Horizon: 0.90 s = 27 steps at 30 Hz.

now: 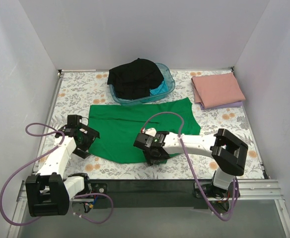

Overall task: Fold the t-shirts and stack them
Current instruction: Fold the tshirt

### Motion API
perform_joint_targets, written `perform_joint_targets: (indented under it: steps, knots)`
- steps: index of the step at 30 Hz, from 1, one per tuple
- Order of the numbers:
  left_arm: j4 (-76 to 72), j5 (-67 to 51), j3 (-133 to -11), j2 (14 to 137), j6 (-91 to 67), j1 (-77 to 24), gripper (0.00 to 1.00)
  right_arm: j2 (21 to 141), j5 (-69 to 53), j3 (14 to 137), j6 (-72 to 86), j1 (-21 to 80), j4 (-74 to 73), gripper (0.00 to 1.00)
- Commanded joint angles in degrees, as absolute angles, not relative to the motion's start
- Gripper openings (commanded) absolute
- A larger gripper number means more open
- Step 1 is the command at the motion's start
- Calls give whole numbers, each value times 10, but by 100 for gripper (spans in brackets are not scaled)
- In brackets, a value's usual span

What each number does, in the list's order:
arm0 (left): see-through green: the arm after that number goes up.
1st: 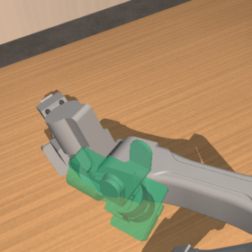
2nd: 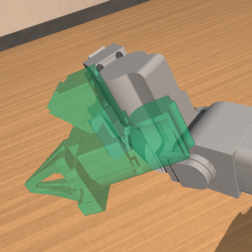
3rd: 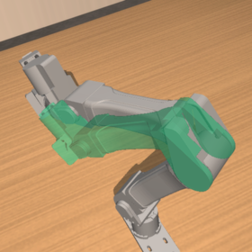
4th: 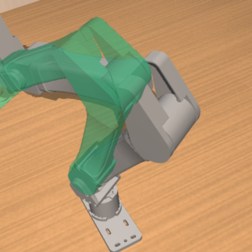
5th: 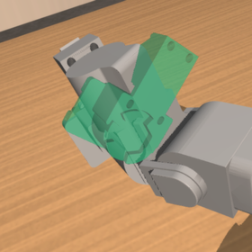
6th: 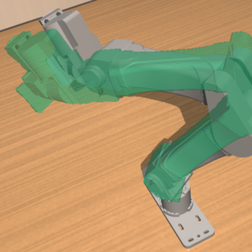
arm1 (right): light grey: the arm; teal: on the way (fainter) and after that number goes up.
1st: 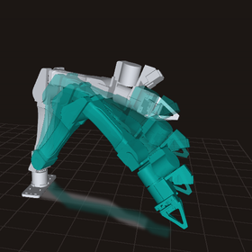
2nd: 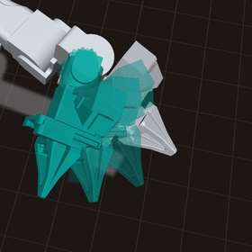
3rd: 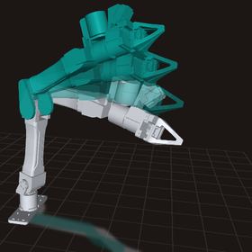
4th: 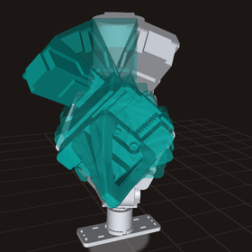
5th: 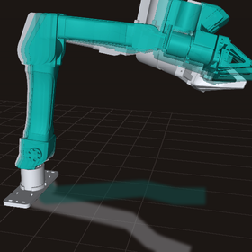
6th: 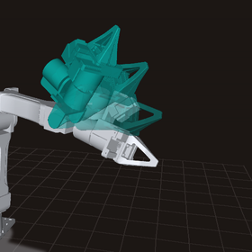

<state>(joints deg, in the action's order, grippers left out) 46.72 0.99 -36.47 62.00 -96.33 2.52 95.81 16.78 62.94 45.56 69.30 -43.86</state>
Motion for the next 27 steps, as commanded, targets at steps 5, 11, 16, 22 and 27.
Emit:
perform_joint_targets:
  steps: [5, 11, 16, 22, 27]
  knots:
    - [455, 7, -377, 615, -954, 27, 93, 894, 201, 654, 435, 714, -464, 70]
    - [449, 4, -372, 631, -964, 27, 93, 774, 200, 543, 499, 711, -461, 71]
    - [443, 1, -365, 634, -969, 27, 93, 734, 183, 500, 498, 697, -418, 57]
    - [446, 3, -363, 631, -973, 27, 93, 788, 118, 520, 439, 697, -334, 58]
    - [449, 4, -359, 628, -974, 27, 94, 857, 134, 557, 423, 677, -329, 58]
